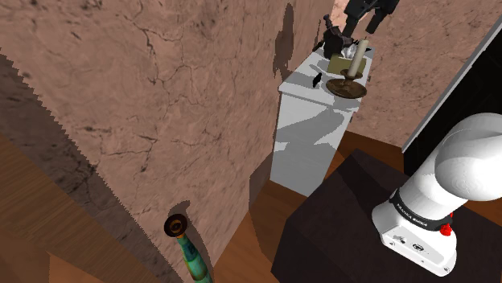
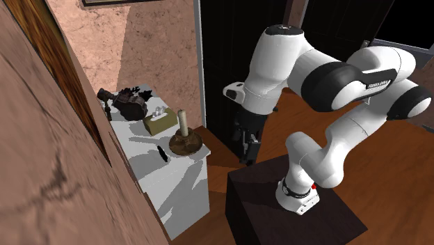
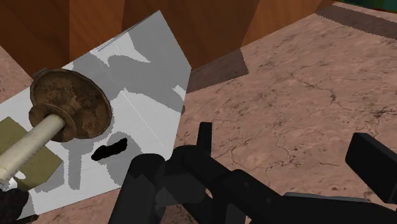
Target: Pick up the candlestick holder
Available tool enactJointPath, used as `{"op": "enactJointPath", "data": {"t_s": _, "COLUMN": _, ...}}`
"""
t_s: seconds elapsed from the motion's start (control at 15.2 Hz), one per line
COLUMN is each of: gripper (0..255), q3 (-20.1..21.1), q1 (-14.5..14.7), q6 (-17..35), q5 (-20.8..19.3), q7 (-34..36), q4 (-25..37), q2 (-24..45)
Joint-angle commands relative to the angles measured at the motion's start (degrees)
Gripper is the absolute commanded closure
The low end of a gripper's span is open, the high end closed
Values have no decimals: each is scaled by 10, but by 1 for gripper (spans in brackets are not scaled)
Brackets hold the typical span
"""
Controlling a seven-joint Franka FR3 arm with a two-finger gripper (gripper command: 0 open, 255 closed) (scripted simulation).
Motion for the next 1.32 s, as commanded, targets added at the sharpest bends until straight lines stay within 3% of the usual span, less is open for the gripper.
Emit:
{"op": "enactJointPath", "data": {"t_s": 0.0, "gripper": 0, "q3": 0, "q1": 0, "q6": 0, "q5": 0, "q7": 0, "q4": 0, "q2": 0}}
{"op": "enactJointPath", "data": {"t_s": 0.73, "gripper": 0, "q3": -137, "q1": -26, "q6": 62, "q5": -57, "q7": -143, "q4": 41, "q2": 108}}
{"op": "enactJointPath", "data": {"t_s": 1.25, "gripper": 0, "q3": -237, "q1": -29, "q6": 100, "q5": -57, "q7": -253, "q4": 122, "q2": 230}}
